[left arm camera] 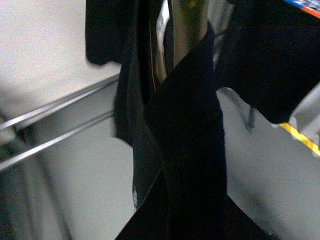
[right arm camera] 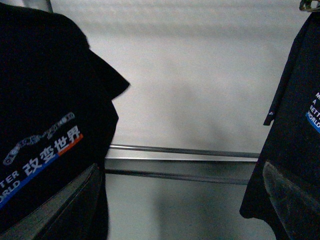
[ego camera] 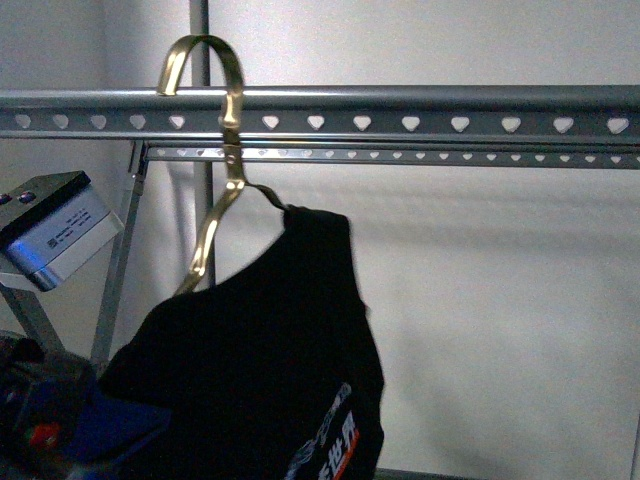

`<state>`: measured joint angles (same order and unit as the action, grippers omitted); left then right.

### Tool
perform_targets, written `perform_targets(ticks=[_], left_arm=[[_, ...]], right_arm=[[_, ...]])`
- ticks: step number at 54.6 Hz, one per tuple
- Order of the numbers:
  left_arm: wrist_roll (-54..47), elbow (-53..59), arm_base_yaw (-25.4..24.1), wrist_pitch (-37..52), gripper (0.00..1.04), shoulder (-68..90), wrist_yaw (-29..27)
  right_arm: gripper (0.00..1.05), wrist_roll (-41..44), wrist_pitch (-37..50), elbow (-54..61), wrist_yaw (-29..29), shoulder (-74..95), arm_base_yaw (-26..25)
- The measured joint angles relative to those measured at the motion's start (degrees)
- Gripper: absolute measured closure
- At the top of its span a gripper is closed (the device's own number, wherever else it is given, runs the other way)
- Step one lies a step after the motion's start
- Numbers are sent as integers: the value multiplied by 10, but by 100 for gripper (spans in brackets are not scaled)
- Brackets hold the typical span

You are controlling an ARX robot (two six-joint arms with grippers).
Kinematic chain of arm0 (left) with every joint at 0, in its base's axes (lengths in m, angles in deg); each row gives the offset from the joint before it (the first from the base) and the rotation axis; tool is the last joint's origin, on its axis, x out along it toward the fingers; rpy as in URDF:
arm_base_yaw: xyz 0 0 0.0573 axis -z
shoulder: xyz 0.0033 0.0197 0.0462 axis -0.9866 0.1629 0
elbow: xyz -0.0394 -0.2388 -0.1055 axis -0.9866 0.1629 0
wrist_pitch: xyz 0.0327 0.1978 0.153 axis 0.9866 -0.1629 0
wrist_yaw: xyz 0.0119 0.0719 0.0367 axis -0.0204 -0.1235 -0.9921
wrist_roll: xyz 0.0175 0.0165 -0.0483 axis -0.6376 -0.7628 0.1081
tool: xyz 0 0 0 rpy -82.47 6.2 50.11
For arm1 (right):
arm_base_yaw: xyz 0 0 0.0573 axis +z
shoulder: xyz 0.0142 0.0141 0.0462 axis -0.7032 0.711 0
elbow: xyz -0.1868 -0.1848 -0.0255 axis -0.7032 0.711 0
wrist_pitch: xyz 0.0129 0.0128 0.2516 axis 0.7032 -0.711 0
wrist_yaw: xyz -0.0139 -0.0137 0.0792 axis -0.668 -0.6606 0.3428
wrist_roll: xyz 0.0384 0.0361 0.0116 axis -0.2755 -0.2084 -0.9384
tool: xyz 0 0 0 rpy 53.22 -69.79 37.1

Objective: Hang clothes on hanger

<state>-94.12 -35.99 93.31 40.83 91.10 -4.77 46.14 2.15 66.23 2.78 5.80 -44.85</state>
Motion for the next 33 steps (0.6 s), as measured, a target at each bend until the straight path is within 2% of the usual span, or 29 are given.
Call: perform_targets(ticks=[3,10,14,20,24,33], left_arm=[[-53,-9,-12,6,96,9,50],[-229,-74,-42,-49,96,56,187],[-325,-120,-48,-94,96,89,233],[-465,-189,-44,-122,96,147,256],[-533,-236,-28,-130,96,194,250],[-572,-267,-4,-69,97,236,221]], right_arm=[[7,0,0,0,0,0,0],[7,0,0,0,0,0,0],[7,0,0,0,0,0,0],[7,0,0,0,0,0,0],[7,0,0,0,-1,0,0],[7,0,0,0,0,0,0]])
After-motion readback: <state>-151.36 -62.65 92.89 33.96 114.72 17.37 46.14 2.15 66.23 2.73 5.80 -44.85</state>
